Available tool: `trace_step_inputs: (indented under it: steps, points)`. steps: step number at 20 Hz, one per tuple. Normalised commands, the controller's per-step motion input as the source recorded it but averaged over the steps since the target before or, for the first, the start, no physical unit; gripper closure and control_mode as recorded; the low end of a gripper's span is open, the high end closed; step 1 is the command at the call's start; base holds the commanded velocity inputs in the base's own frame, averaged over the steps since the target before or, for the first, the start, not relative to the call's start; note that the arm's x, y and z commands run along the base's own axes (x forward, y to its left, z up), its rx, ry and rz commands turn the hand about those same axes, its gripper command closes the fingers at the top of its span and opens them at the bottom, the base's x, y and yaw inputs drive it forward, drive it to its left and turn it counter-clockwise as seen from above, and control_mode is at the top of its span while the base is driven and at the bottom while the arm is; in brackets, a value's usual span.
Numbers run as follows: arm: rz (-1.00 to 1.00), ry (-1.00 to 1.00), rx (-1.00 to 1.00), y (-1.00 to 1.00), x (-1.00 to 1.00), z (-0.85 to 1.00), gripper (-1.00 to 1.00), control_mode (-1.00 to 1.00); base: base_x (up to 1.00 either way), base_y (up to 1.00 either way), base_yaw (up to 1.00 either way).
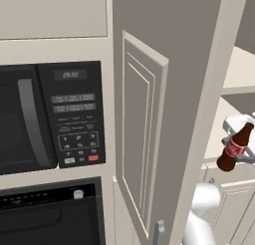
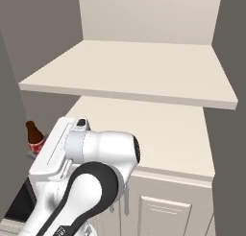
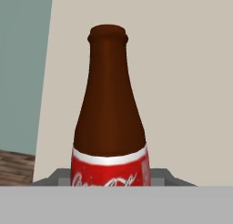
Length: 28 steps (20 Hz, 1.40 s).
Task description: Pick the bottled drink from the counter and place it in the open cabinet.
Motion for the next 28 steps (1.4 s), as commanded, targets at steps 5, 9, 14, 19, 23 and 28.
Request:
trace_step_inputs:
  steps: [5,9,14,19,23,28]
  points:
    - [-0.01,0.0,0.0,0.0,0.0,0.35,1.0,-1.0,0.0,0.0,0.0]
    - [-0.12,0.0,0.0,0.0,0.0,0.16,1.0,-1.0,0.0,0.0,0.0]
    - [-0.19,0.0,0.0,0.0,0.02,0.16,1.0,-1.0,0.0,0.0,0.0]
    - [-0.21,-0.01,0.01,0.0,0.0,0.31,1.0,-1.0,0.0,0.0,0.0]
    - [-0.22,0.0,0.02,0.0,0.0,0.38,1.0,-1.0,0.0,0.0,0.0]
    - [-0.21,0.0,0.03,0.0,0.0,0.38,1.0,-1.0,0.0,0.0,0.0]
